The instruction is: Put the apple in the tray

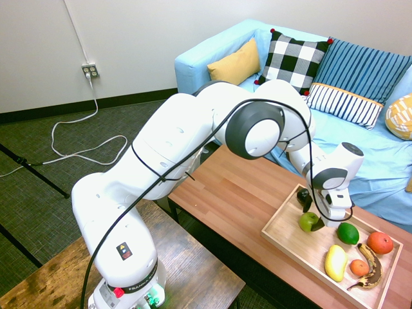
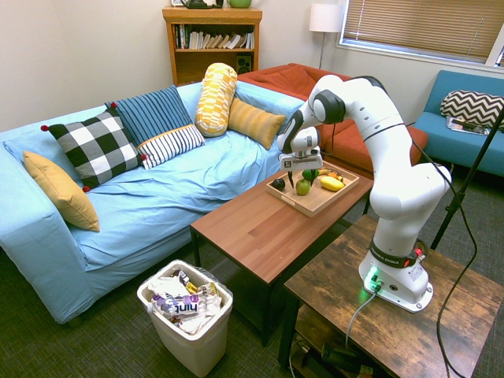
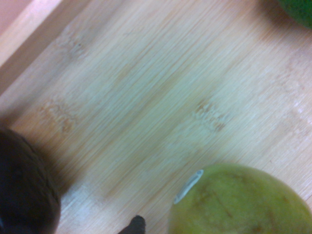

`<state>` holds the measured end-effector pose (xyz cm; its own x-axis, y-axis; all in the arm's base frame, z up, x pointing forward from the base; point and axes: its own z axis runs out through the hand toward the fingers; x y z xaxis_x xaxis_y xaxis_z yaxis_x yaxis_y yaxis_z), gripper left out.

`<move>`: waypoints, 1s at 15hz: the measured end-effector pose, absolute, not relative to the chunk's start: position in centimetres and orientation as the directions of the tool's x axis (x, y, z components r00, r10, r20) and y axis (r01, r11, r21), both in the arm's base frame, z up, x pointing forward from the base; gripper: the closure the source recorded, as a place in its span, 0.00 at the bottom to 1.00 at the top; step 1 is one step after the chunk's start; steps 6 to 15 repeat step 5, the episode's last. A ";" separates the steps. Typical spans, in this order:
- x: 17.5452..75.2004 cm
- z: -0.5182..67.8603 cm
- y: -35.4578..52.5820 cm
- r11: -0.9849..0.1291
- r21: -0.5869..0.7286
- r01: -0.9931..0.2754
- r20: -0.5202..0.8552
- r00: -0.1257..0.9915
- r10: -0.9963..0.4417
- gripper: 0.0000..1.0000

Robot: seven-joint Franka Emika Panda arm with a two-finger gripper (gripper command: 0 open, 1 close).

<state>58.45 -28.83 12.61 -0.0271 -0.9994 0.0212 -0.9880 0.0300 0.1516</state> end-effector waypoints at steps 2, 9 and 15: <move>58.8 14.5 -29.0 0.033 0.127 -0.991 0.029 -0.030 -0.999 0.00; 58.5 19.0 -29.0 0.039 0.083 -0.996 0.042 -0.035 -0.998 0.00; 58.5 19.0 -29.0 0.039 0.083 -0.996 0.042 -0.035 -0.998 0.00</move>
